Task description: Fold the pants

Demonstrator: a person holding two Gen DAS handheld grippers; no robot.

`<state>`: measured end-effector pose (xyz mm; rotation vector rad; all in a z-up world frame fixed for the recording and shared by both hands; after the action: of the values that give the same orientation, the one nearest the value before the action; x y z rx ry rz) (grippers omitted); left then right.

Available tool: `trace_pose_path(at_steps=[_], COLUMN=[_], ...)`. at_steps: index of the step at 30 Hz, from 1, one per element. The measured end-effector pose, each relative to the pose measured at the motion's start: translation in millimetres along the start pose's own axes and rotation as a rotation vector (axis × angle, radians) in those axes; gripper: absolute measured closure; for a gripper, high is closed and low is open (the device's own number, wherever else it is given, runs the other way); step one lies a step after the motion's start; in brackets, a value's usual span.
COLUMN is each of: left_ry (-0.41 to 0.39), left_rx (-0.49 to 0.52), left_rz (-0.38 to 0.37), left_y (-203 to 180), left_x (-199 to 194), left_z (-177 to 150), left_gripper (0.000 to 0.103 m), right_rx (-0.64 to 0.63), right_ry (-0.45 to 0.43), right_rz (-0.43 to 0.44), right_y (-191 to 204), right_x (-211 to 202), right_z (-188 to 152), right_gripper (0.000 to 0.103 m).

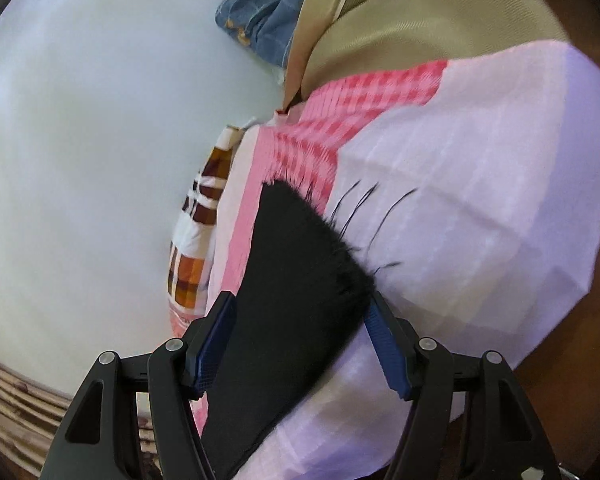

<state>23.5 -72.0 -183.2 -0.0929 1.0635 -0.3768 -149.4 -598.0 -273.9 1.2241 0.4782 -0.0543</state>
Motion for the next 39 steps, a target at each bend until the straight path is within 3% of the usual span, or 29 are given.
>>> trace_pose_path(at_steps=[2,5,8,10,13,19,21,23,24,25,27,32,34,37,39], left_ry=[-0.003,-0.007,-0.006,-0.002,-0.006,-0.005,-0.003,-0.013,-0.023,-0.037,-0.057,-0.059,-0.058,-0.053,-0.050], left_rx=[-0.002,-0.009,-0.022,-0.032,-0.045,-0.051,-0.034,-0.013,-0.008,-0.004,0.003,0.037,0.046,0.047,0.047], left_rz=[-0.004,-0.011,-0.022,-0.027,-0.023,-0.024,-0.005,0.021,0.029,0.042,0.058,0.128,0.146,0.151,0.154], left_y=[0,0,0,1,3,-1,-2,-3,-3,-2,-1,5,6,7,8], left_x=[-1,-3,-3,-3,-4,-4,-5,-8,-10,-12,-16,-15,-14,-12,-12], left_z=[-1,-1,-1,-2,-2,-4,-4,-2,-2,-1,1,2,2,1,0], left_gripper=[0.032,0.032,0.032,0.032,0.031,0.030,0.029,0.026,0.024,0.023,0.021,0.020,0.020,0.020,0.020], right_rx=[0.000,-0.038,-0.022,0.036,0.095,0.032,-0.003,-0.040,-0.047,-0.031,0.015,-0.004,0.012,0.012,-0.002], right_ry=[0.003,0.001,0.004,-0.014,-0.035,-0.019,-0.016,-0.002,0.020,0.052,0.037,0.044,0.035,0.027,0.028], right_rz=[0.018,0.018,-0.054,-0.022,0.019,-0.005,-0.029,-0.086,-0.115,-0.141,-0.093,-0.090,-0.046,-0.036,-0.045], right_y=[8,18,5,-4,-3,21,25,24,19,10,2,9,13,19,22], right_x=[4,6,8,7,8,28,31,34,36,40,37,38,38,39,41], right_z=[-2,-3,-3,-3,-1,1,0,-3,-6,-11,-13,-14,-13,-12,-12], right_gripper=[0.040,0.057,0.059,0.062,0.050,0.030,0.031,0.052,0.084,0.097,0.099,0.087,0.068,0.059,0.058])
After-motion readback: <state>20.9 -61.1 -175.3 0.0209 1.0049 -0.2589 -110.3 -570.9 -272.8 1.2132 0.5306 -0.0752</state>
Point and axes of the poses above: each gripper's, at about its wrist camera, not at the fingertips, and x roughly the way its jaws point, y to its left, z to its top, the point moved 9 cm from there along x, roughly the way its jaws point, and after that the axes turned 4 degrees about -x, right-handed, at the moved point
